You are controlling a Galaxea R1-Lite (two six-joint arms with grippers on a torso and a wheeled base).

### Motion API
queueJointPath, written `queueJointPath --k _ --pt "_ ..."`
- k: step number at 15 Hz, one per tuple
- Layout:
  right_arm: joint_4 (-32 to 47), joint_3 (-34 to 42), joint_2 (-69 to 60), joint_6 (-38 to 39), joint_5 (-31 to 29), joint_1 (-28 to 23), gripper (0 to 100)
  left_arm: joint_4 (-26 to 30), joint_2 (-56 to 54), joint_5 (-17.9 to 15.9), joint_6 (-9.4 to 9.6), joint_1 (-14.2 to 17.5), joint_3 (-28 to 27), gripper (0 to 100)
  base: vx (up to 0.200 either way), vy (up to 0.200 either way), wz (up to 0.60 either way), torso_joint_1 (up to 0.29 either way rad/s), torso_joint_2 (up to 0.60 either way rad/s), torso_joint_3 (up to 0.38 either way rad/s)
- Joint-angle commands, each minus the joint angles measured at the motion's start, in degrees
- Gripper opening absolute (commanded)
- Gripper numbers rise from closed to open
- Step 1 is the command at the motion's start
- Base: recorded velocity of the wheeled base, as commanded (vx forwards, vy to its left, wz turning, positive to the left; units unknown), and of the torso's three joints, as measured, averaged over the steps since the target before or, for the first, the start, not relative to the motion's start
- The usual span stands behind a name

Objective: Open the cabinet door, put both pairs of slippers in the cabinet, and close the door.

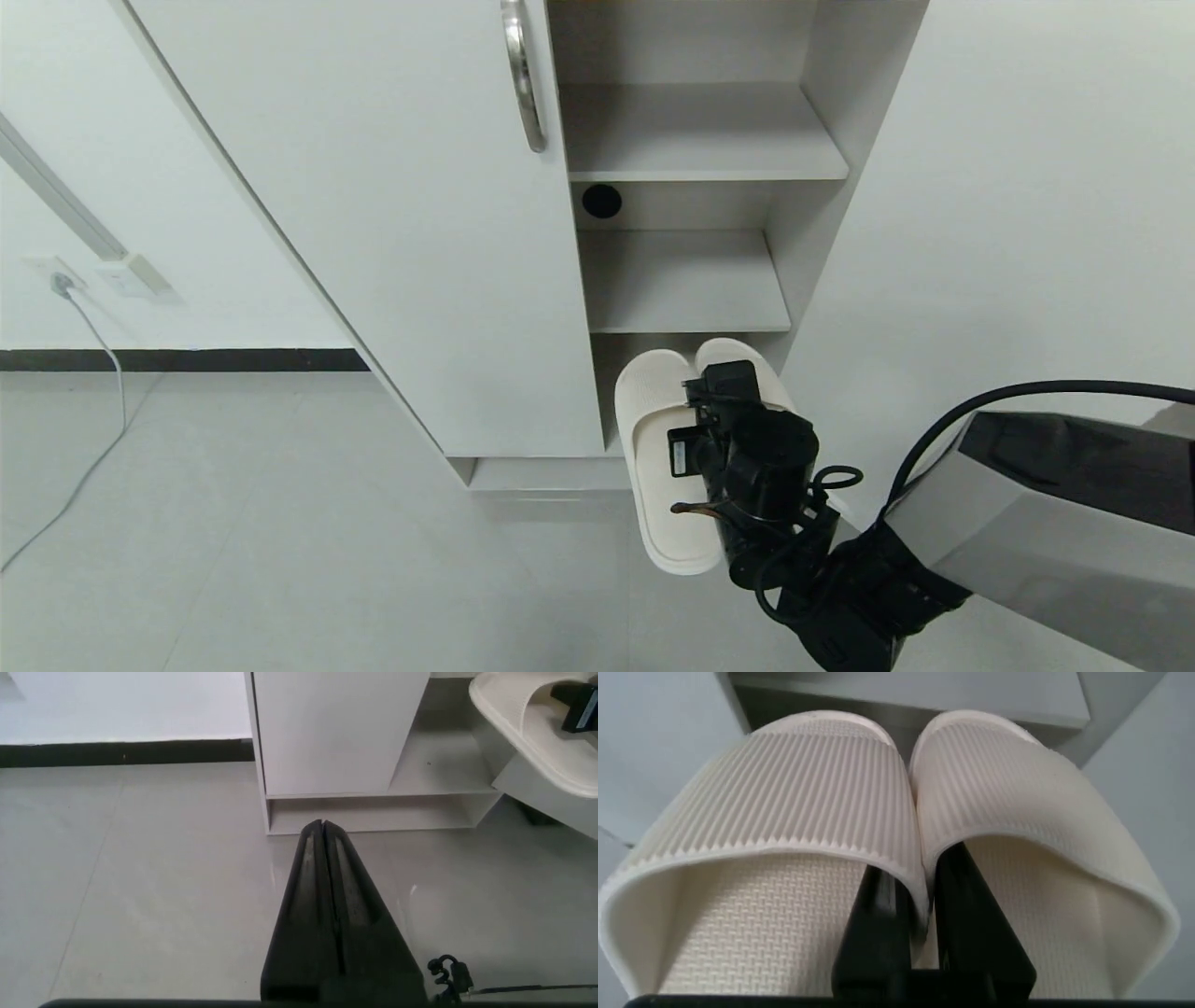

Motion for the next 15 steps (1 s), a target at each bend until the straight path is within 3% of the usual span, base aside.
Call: queueJointPath --k 1,9,15 --pt "0.0 -0.1 0.3 0.0 0.0 0.0 0 0.0 0.1 0.0 0.02 0.0 0.0 0 0.2 0.0 0.0 0.012 0.0 0.002" --pt "-0.1 -0.3 -0.3 -0.1 0.0 0.1 0 0.0 0.1 0.0 0.02 0.0 0.0 0 0.2 0.0 0.0 0.005 0.0 0.001" --pt "1.6 -6.8 2.8 -0.3 0.7 -4.0 0 0.0 0.1 0.1 -0.16 0.0 0.0 0 0.0 0.0 0.0 0.0 0.0 0.0"
